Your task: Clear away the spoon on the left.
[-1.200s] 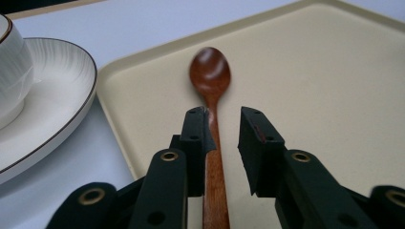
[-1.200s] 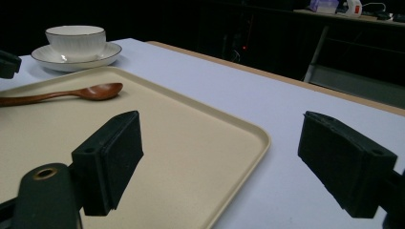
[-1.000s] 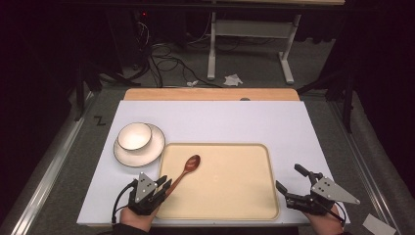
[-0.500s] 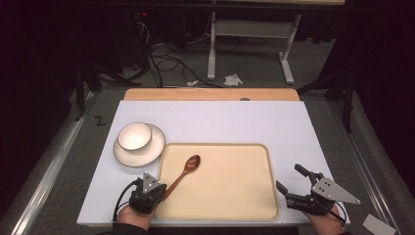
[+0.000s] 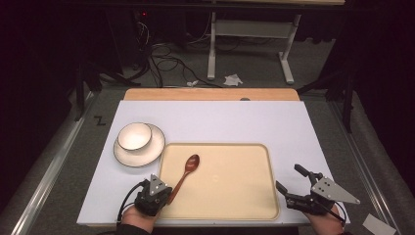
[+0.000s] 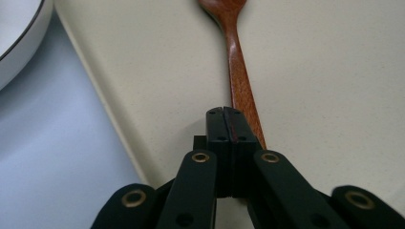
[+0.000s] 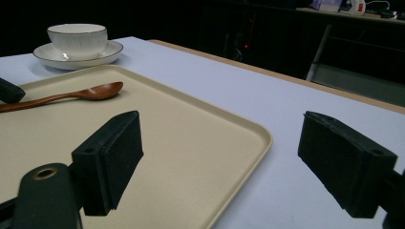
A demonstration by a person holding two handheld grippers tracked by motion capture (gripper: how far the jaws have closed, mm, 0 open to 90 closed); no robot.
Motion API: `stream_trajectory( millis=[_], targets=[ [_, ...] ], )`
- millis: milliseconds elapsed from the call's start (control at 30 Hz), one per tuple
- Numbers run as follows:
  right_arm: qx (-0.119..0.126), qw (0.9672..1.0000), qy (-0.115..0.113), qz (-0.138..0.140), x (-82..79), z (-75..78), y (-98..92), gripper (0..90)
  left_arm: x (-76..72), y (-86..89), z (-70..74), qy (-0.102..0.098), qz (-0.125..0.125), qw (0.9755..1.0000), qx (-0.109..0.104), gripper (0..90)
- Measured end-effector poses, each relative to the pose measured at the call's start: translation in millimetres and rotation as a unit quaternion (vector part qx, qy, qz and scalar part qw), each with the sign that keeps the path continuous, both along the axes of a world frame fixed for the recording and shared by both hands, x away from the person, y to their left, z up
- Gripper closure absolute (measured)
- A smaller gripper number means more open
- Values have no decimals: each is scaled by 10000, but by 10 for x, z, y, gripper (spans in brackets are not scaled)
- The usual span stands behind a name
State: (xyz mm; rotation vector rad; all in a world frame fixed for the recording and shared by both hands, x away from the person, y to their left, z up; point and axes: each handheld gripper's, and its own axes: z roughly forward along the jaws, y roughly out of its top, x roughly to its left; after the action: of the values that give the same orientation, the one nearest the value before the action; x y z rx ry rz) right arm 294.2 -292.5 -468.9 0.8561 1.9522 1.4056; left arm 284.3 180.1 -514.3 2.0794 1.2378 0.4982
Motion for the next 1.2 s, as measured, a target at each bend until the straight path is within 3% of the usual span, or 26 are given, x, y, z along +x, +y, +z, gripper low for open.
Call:
stream_trajectory(
  millis=[433,1200],
  targets=[
    [12,10000,15,27,0,-3,6,164,-19,-110,1,94,-283,9996,30,900],
    [-32,10000,1,58,-2,-9,24,164,-55,-345,8,90,-756,9971,28,900]
  ],
)
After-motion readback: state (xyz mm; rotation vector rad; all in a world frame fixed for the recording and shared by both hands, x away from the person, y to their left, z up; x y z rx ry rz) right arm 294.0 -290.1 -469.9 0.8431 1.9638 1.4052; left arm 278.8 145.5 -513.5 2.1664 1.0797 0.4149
